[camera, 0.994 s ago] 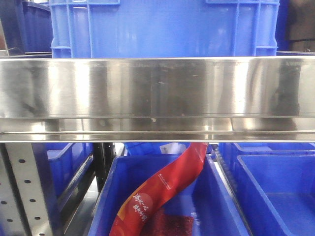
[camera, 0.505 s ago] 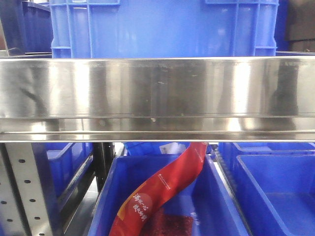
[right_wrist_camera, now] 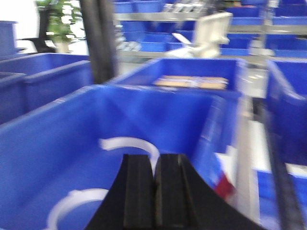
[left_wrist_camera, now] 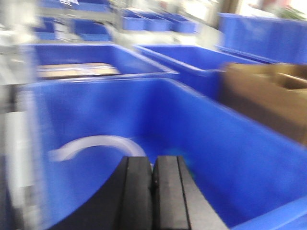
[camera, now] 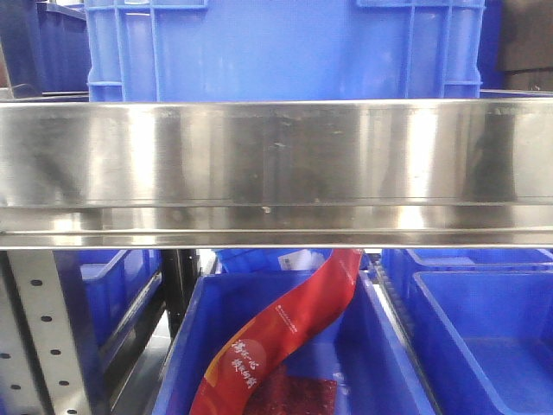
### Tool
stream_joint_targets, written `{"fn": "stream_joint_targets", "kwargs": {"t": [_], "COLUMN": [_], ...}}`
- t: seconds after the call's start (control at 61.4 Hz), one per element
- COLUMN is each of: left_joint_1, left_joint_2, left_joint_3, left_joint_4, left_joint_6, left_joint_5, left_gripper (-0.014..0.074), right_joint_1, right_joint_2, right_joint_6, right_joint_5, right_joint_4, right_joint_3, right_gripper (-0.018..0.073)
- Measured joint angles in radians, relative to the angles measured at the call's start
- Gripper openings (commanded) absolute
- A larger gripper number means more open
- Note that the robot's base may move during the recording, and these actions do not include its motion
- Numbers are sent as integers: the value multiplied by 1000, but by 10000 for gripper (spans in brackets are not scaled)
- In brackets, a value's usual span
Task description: Grab PVC pipe and place in blue bin
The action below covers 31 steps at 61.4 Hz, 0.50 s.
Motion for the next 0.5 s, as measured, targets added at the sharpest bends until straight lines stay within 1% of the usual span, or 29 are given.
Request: {"fn": "stream_joint_targets", "kwargs": {"t": [0.114, 0.228, 0.407, 0.505], "left_joint_1": [92, 165, 236, 261], "left_joint_2": [-119, -238, -413, -502], "left_joint_3": [152, 303, 503, 586], "left_joint_4": [0, 0, 0, 0], "left_joint_6": [0, 0, 0, 0], "left_joint_5": [-40, -59, -126, -143], "left_gripper": [-111, -111, -111, -111], "right_joint_1": [-92, -148, -164, -164], "right_joint_2": [-88, -176, -294, -349], "right_joint_6": [12, 14, 14, 14], "right_joint_5": [-25, -90, -195, -201], "right_joint_4": [0, -2, -2, -2], "right_joint_3": [108, 228, 444, 530], "right_gripper": [-167, -167, -167, -167]}}
